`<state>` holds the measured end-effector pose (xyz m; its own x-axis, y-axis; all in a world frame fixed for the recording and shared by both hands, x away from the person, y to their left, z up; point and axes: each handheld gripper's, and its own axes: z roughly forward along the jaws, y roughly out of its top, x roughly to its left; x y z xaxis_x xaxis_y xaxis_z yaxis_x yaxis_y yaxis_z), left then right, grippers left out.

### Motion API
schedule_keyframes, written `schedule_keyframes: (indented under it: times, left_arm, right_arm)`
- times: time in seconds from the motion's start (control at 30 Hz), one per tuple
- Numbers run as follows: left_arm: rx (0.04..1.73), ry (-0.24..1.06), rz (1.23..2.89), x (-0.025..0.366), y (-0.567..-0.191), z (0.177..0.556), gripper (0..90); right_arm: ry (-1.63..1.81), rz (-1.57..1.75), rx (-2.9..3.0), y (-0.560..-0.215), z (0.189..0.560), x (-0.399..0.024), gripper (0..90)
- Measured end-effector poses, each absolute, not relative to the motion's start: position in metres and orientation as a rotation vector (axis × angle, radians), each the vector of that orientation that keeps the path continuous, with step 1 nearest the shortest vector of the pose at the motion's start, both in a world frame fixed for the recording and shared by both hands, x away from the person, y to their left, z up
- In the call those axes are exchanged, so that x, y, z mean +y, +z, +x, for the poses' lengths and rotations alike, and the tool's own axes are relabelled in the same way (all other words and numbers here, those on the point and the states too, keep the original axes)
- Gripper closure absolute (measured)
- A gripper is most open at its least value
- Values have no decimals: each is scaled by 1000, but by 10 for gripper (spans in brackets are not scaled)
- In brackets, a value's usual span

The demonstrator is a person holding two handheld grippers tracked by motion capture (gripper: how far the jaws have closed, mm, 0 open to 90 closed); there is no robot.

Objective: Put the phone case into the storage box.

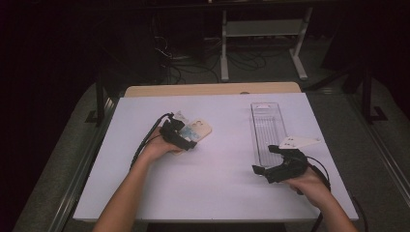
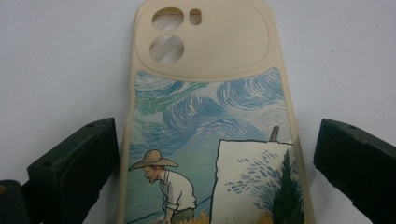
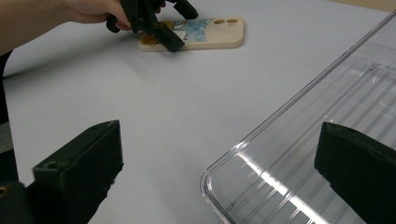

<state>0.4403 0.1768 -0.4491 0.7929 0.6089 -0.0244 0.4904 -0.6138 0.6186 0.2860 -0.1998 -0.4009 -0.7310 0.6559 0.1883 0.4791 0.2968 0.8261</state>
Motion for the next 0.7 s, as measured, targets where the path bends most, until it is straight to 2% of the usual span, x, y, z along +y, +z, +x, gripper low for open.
schedule_keyframes:
  times: [0.4, 0.53, 0.7]
  left_arm:
    - [815, 255, 2367, 177, -450, 440, 2]
    - [810, 260, 2368, 178, -448, 439, 66]
    - [807, 263, 2371, 179, -448, 439, 80]
  right_arm:
    - [1409, 1054, 2374, -401, 286, -200, 7]
    - [1410, 1050, 2373, -401, 286, -200, 7]
    - [1411, 1053, 2373, -401, 285, -200, 7]
